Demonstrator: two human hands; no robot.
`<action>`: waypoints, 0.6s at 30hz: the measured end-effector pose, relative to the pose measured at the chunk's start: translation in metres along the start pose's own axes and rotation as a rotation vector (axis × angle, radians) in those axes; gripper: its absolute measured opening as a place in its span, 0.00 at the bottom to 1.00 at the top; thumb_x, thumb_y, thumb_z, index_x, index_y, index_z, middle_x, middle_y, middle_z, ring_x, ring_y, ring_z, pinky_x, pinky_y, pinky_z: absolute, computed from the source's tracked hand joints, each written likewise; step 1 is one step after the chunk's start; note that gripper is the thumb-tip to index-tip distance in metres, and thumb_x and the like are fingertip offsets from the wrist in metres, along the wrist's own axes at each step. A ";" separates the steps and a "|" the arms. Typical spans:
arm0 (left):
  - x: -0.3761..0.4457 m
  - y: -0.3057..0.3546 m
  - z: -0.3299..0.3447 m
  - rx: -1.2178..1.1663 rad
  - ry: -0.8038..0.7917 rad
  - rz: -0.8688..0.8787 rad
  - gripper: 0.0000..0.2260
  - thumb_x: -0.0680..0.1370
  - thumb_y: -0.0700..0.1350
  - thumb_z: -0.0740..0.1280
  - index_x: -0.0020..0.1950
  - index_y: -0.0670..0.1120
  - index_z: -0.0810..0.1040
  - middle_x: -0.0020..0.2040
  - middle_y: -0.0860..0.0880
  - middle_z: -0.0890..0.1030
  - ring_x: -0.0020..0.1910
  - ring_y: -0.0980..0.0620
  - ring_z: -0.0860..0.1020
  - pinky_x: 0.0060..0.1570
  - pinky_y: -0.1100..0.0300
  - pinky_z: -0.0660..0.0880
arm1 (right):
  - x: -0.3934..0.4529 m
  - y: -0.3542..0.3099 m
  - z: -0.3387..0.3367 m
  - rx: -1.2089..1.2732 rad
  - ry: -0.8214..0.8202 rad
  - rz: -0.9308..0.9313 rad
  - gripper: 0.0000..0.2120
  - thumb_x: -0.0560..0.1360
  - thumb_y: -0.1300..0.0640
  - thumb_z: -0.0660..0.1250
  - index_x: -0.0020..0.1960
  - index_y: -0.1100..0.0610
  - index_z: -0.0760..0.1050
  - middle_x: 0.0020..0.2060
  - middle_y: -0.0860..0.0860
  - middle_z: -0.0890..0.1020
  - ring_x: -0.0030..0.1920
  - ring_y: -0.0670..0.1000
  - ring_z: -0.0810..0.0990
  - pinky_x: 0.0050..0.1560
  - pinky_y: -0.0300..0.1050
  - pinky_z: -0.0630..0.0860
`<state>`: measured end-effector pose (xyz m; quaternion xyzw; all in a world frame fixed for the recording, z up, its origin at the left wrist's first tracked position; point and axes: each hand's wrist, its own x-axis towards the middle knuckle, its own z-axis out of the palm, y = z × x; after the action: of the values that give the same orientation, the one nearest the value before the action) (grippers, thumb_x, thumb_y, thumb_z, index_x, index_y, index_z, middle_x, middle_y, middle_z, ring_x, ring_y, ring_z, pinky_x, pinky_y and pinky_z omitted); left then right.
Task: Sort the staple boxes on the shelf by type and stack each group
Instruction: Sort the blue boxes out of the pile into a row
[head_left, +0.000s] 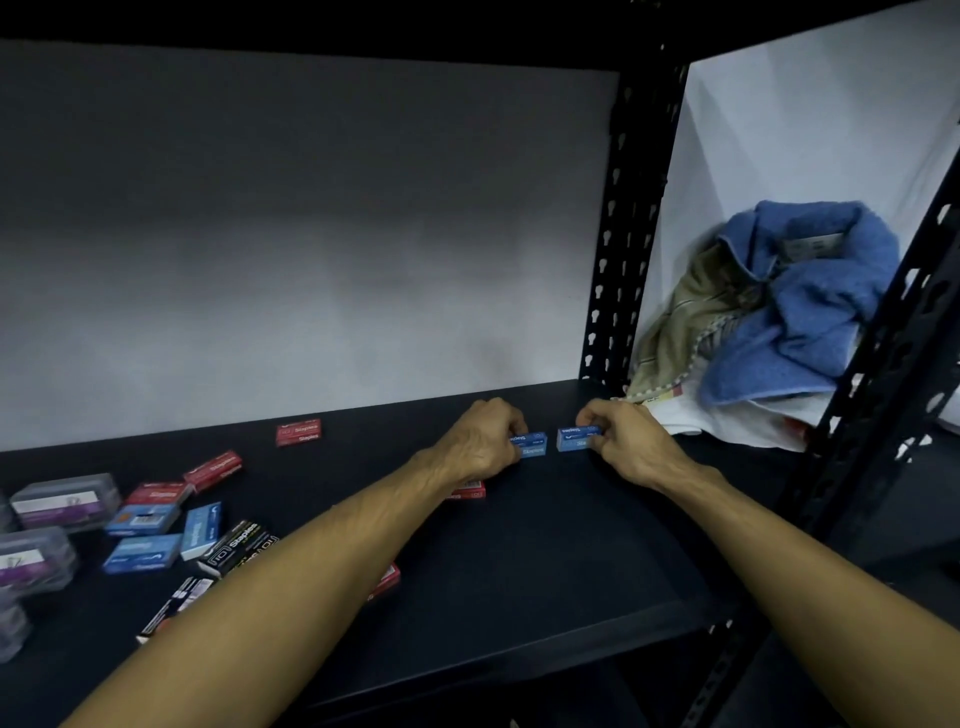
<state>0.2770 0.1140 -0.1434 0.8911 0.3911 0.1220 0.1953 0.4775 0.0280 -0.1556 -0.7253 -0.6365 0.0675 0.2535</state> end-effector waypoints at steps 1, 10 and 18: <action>0.000 0.001 0.000 0.000 0.003 0.002 0.12 0.76 0.39 0.71 0.59 0.45 0.81 0.56 0.48 0.82 0.50 0.52 0.79 0.52 0.61 0.75 | 0.000 0.001 0.000 -0.001 -0.003 0.002 0.09 0.76 0.64 0.68 0.47 0.49 0.76 0.42 0.47 0.81 0.38 0.42 0.76 0.44 0.43 0.75; -0.012 0.001 -0.008 -0.061 0.028 0.005 0.22 0.76 0.48 0.72 0.68 0.44 0.74 0.63 0.46 0.78 0.59 0.49 0.77 0.57 0.61 0.73 | -0.002 -0.001 0.002 -0.018 0.036 0.049 0.21 0.73 0.59 0.72 0.65 0.54 0.75 0.55 0.51 0.78 0.47 0.48 0.76 0.53 0.41 0.72; -0.066 -0.038 -0.054 -0.087 0.122 -0.019 0.21 0.77 0.52 0.69 0.69 0.48 0.74 0.63 0.47 0.78 0.60 0.51 0.77 0.60 0.57 0.75 | -0.002 -0.069 0.006 -0.067 0.143 -0.069 0.18 0.76 0.53 0.70 0.65 0.54 0.75 0.62 0.53 0.73 0.63 0.54 0.72 0.61 0.50 0.72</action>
<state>0.1883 0.1022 -0.1167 0.8689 0.4052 0.1910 0.2106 0.4130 0.0320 -0.1300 -0.7139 -0.6433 -0.0144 0.2760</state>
